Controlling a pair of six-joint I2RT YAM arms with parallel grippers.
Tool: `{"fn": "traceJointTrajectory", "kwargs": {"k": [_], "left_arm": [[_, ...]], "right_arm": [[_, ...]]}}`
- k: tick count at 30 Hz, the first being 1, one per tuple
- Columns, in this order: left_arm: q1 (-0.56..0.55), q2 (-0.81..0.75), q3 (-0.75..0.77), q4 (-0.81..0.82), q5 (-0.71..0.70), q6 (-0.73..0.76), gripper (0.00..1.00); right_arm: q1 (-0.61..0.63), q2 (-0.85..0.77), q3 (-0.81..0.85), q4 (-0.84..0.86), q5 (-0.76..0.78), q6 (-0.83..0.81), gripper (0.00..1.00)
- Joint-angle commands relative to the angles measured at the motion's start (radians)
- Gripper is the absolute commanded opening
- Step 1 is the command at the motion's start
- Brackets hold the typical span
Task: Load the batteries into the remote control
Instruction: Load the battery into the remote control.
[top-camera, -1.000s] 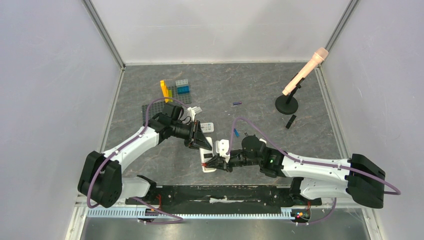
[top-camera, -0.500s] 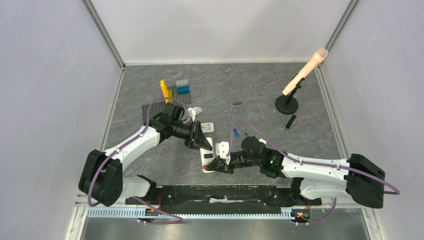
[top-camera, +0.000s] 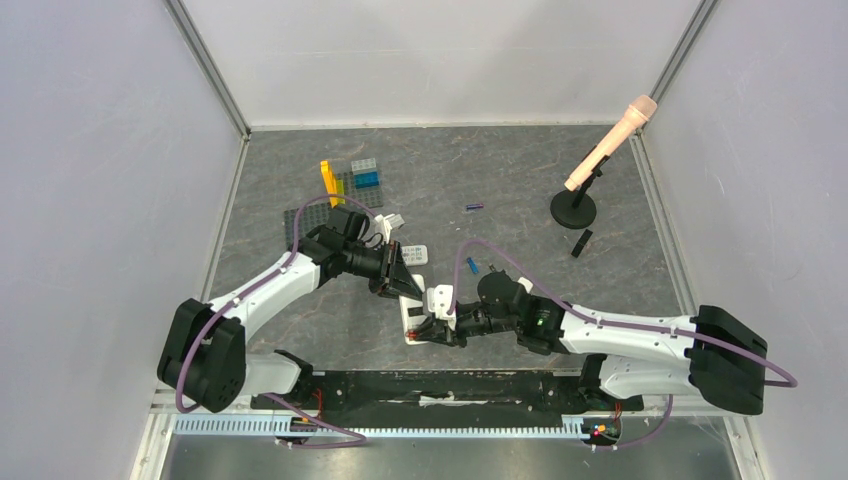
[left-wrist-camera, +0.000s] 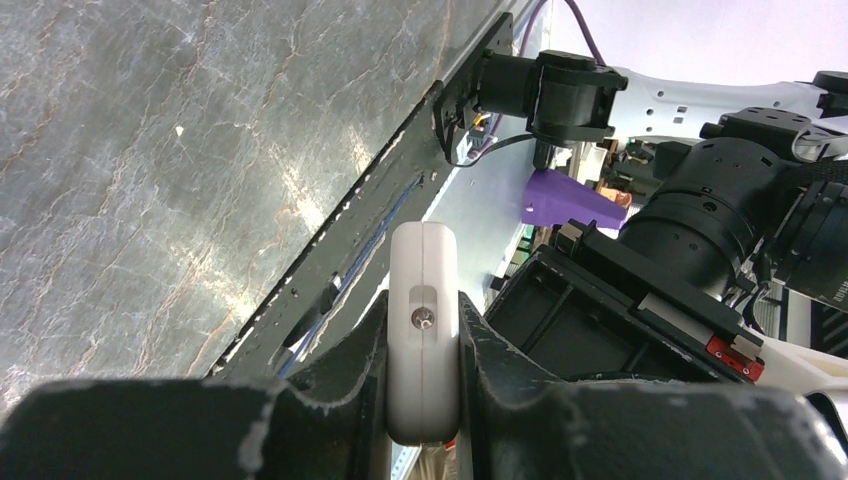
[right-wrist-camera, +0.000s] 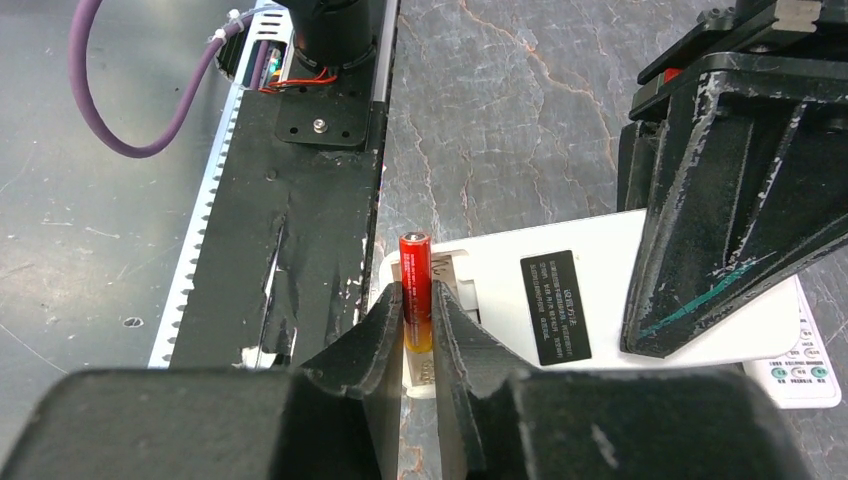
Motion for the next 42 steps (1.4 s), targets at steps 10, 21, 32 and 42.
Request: {"fn": "traceJointTrajectory", "kwargs": {"k": [10,21,32,42], "left_arm": [[-0.003,-0.008,0.048,0.007,0.037,0.0,0.02],[-0.002,-0.004,0.041,0.007,0.033,0.005,0.02],[-0.002,0.02,0.05,0.004,0.034,0.025,0.02],[-0.002,0.014,0.05,0.004,0.035,0.024,0.02]], "right_arm": [[0.015,0.04,0.072,-0.092,-0.001,-0.022,0.27],[0.016,0.014,0.087,-0.098,0.02,0.004,0.33],[0.016,-0.093,0.074,-0.118,0.091,0.081,0.89],[0.015,-0.092,0.174,-0.187,0.333,0.298,0.98]]}}
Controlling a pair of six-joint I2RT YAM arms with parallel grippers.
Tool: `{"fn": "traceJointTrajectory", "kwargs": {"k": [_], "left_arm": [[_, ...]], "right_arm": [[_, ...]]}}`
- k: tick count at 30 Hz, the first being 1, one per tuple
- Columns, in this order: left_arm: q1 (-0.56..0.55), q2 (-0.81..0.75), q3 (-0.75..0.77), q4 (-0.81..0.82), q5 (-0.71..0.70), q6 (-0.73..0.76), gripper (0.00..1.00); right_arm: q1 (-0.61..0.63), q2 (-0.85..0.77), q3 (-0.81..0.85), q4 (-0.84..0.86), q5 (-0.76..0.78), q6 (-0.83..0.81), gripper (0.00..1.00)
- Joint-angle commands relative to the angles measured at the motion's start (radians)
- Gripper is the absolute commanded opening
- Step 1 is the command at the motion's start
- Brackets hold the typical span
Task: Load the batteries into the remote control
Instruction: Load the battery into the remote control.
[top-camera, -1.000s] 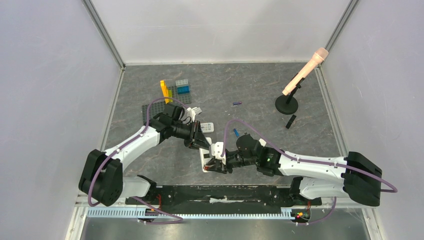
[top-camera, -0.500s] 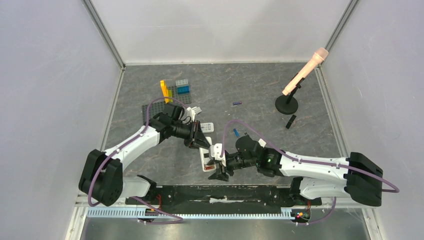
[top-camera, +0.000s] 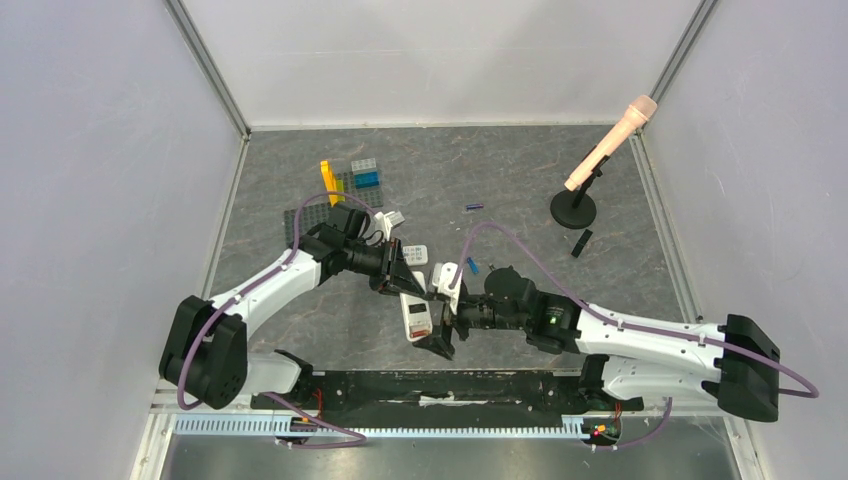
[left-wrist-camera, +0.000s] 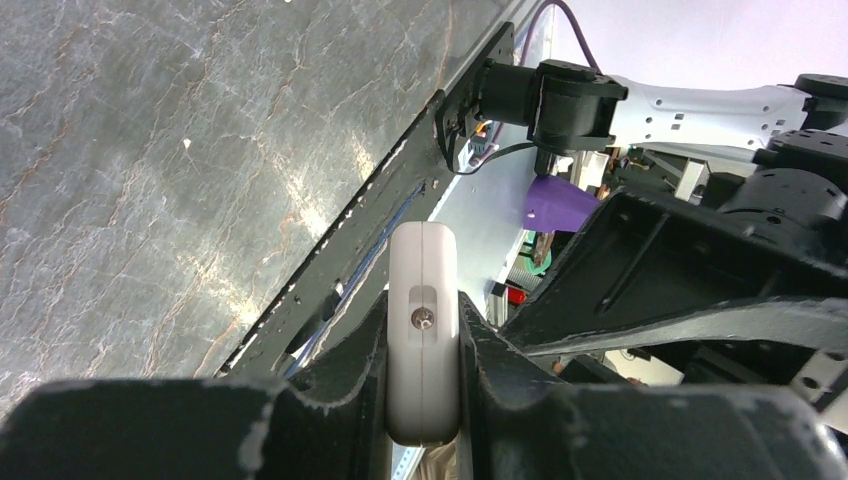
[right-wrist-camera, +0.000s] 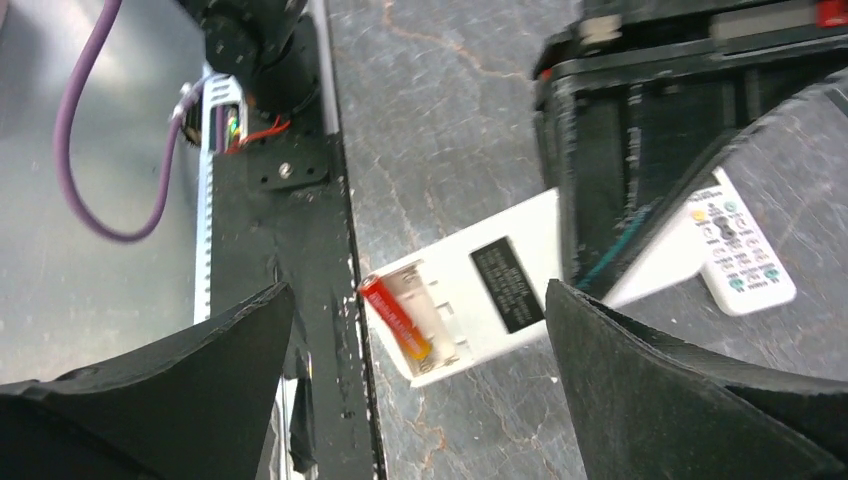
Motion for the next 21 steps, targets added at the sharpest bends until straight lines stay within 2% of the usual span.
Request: {"fn": "traceJointTrajectory", "kwargs": {"k": [1,5,9,12,17,21], "left_arm": [[-0.003,-0.005,0.033,0.006,0.047,0.019,0.02],[-0.003,-0.005,0.034,0.006,0.047,0.021,0.02],[-0.003,-0.02,0.037,0.006,0.046,0.018,0.02],[-0.003,-0.033,0.041,0.006,0.043,0.014,0.02],[-0.003,-0.045,0.046,0.021,0.049,0.0,0.02],[-0.003,-0.051,0.045,0.025,0.056,-0.003,0.02]], "right_arm": [[-0.003,0.0,0.105,-0.036,0.169,0.174,0.98],[-0.005,-0.035,0.105,-0.046,0.189,0.345,0.98],[-0.02,-0.068,0.116,-0.138,0.308,0.566,0.98],[-0.028,-0.064,0.104,-0.211,0.321,0.748,0.98],[-0.03,-0.038,0.036,-0.18,0.28,0.883,0.98],[-0.03,-0.027,-0.005,-0.092,0.219,0.941,0.98]]}}
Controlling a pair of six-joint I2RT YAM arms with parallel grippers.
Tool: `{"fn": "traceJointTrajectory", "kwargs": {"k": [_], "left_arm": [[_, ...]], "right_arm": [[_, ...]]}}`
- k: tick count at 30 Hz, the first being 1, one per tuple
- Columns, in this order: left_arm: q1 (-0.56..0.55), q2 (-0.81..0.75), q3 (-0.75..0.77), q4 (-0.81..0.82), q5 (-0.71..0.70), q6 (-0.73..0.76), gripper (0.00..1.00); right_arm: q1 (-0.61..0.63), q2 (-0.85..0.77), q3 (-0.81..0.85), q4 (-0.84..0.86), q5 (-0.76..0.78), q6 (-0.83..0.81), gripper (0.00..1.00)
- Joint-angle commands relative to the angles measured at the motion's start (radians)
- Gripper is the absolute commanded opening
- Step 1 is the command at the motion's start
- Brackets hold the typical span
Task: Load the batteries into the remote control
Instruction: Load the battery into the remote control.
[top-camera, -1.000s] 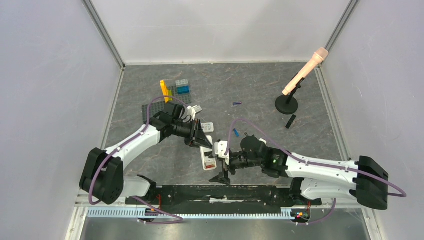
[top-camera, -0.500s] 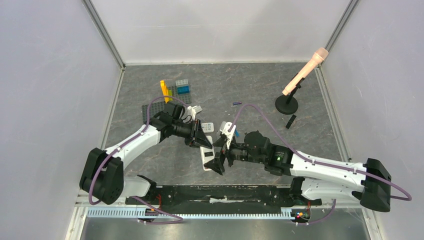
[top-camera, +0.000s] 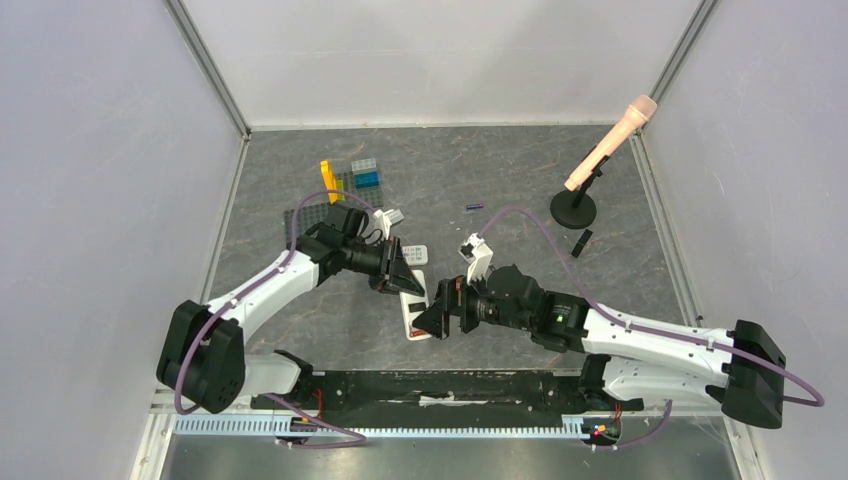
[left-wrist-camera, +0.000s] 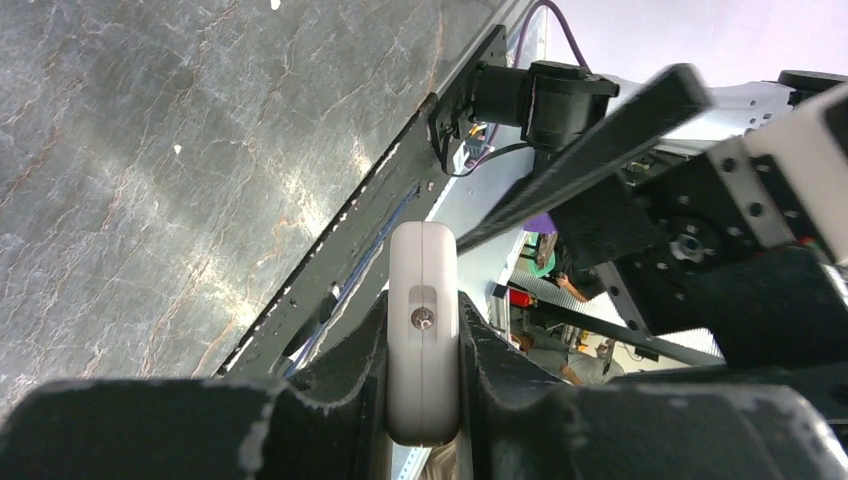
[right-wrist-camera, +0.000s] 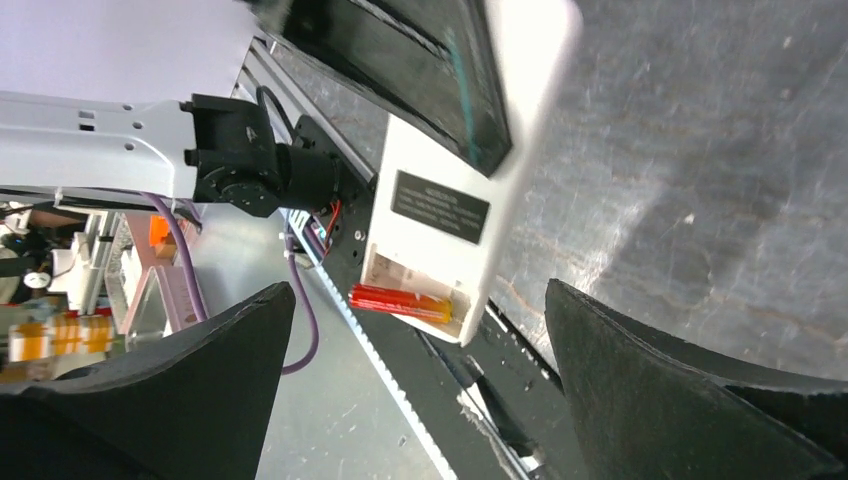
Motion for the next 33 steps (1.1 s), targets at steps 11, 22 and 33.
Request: {"fn": "traceJointTrajectory", "kwargs": {"k": [11,22,33], "left_arm": [[-0.003,-0.043,0.034,0.049,0.075,-0.027,0.02],[-0.003,-0.048,0.013,0.065,0.088,-0.032,0.02],[-0.003,-0.046,-0.004,0.096,0.102,-0.051,0.02]], "right_arm": [[-0.004,0.083,-0.075,0.198,-0.141,0.181,0.98],[-0.016,0.112,-0.097,0.257,-0.172,0.206,0.73],[-0.028,0.114,-0.119,0.322,-0.211,0.214,0.54]]}}
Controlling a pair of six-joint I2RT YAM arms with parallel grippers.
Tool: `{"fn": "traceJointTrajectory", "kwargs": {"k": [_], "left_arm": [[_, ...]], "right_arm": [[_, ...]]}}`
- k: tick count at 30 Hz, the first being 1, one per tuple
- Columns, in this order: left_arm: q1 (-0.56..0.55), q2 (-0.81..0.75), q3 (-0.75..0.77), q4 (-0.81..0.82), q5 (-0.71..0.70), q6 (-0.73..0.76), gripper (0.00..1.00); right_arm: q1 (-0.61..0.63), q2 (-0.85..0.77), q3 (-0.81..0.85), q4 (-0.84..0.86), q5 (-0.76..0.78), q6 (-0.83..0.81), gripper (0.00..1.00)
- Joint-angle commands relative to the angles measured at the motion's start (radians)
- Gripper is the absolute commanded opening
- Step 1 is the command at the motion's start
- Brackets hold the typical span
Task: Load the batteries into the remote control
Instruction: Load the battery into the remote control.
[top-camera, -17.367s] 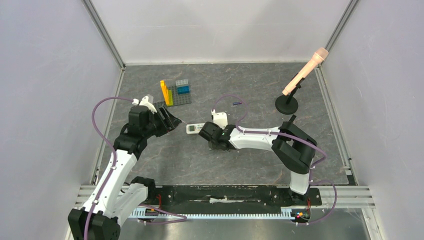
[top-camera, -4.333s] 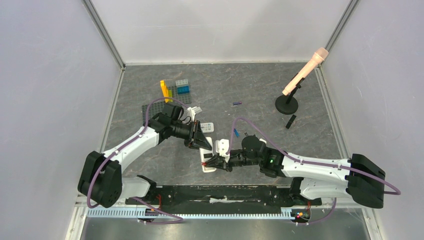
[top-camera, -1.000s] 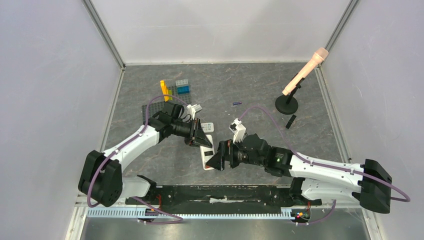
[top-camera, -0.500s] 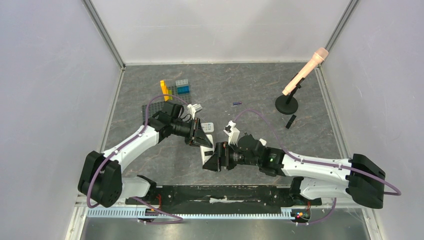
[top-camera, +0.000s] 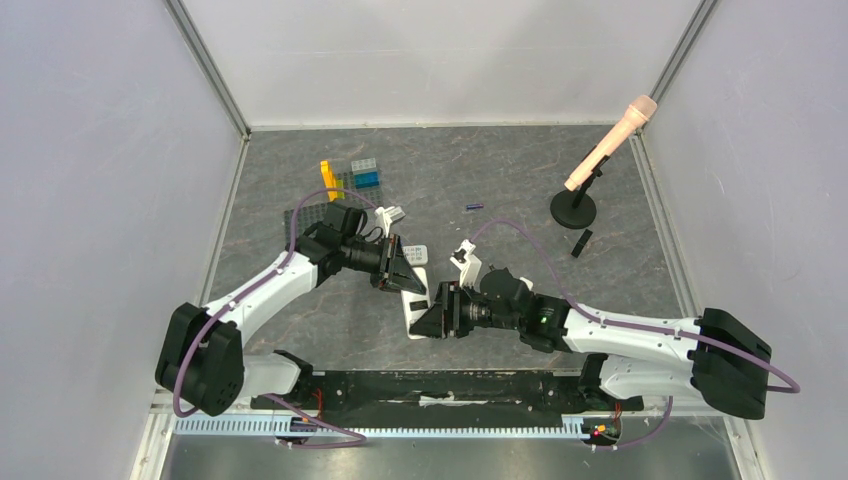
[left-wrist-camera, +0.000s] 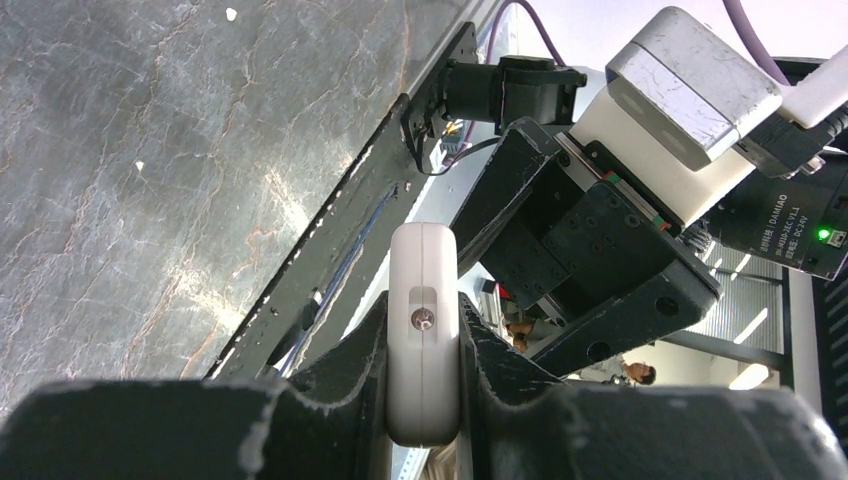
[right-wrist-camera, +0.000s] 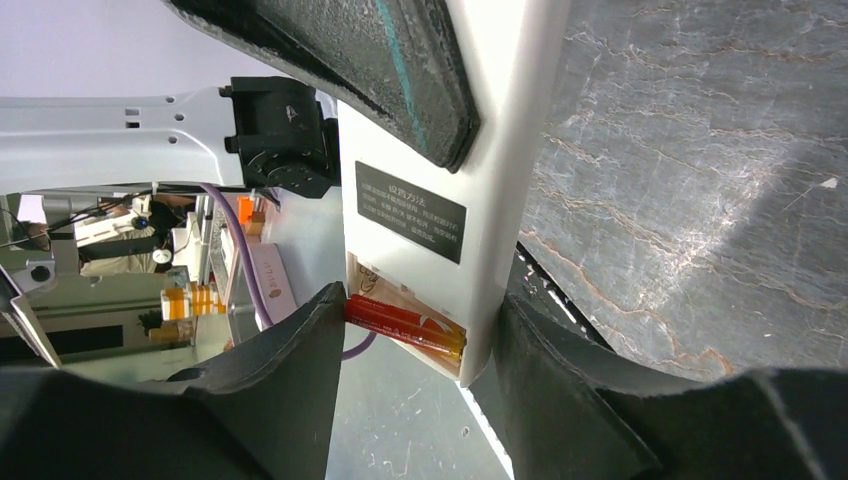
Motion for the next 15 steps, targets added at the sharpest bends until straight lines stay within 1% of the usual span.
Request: {"fn": "traceJointTrajectory", "kwargs": {"k": [1,7,12,13,15], "left_arm": [[-0.003,-0.032,-0.004,0.041,0.053,-0.029,0.02],[-0.004,-0.028,-0.013,0.042,0.053,-0.028,0.02],[-0.004,-0.033,-0.013,0.051,0.058,-0.044,0.02],[-0.003,-0.036,-0.019,0.085,0.07,-0.081,0.02],[-0.003,-0.047,-0.044,0.216,0.109,-0.194,0.02]], "right_arm": [[-0.005,-0.008,-0.011,0.086,-0.032,0.002,0.53],[-0.006,-0.007,-0.015,0.104,-0.04,0.002,0.47],[-0.005,-0.013,-0.031,0.157,-0.049,0.001,0.45],[-0.005,-0.015,-0.038,0.181,-0.056,0.002,0.45],[-0.005,-0.022,-0.048,0.211,-0.06,0.003,0.46]]}}
